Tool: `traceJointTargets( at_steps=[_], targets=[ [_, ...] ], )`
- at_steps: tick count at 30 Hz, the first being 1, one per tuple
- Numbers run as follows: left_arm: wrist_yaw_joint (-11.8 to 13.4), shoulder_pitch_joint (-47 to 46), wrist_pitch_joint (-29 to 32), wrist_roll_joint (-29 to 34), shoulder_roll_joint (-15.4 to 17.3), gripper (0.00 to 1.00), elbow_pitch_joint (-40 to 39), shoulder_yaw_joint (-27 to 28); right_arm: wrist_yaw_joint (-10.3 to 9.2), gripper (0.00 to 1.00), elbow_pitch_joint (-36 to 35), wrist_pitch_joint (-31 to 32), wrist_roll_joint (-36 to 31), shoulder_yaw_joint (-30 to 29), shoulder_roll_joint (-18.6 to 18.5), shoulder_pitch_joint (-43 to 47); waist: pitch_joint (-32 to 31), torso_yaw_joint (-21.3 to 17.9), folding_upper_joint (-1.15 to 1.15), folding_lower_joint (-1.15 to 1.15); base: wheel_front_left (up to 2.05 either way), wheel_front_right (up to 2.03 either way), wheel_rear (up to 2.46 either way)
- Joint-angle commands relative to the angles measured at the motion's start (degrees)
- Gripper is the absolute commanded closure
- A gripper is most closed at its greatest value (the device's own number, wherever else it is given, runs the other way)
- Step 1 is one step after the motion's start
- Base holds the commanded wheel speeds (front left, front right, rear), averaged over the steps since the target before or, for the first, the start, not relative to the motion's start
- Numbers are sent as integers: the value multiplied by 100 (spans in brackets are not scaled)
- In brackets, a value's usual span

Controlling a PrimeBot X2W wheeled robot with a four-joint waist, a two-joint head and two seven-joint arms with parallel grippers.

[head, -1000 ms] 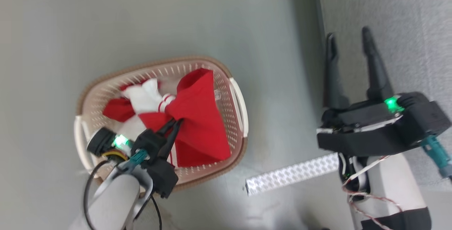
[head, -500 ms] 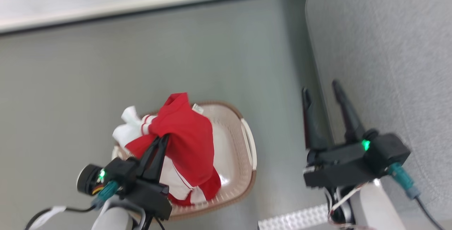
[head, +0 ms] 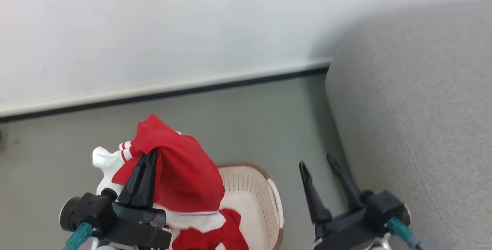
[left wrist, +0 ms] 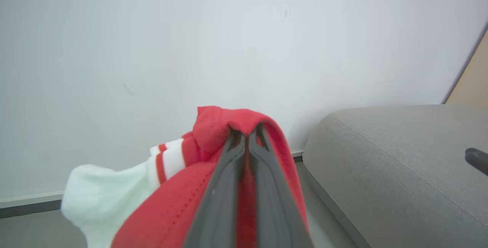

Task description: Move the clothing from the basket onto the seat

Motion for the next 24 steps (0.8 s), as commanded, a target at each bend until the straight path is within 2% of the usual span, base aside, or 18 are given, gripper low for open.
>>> traceJointTargets(
  at_steps=[1, 9, 15, 24],
  targets=[
    [-55, 158, -33, 66, -28, 100, -116, 61, 3, 0, 85, -5, 32, 86, -46, 145, -619, -17, 1, 1, 0, 0, 0],
    [-139, 88, -34, 145, -88, 100, -395, 181, 3, 0, 230, -5, 162, 458, -109, 237, -929, -171, 1, 1, 0, 0, 0],
    [-125, -50, -34, -164, -113, 100, -275, 251, 2, 0, 133, -5, 238, 800, -143, 236, -1063, -296, 1, 1, 0, 0, 0],
    [-63, -321, -34, -579, -115, 100, -290, -129, 3, 0, 38, -5, 367, 1382, -118, 52, -1126, -427, 1, 1, 0, 0, 0]
  ],
)
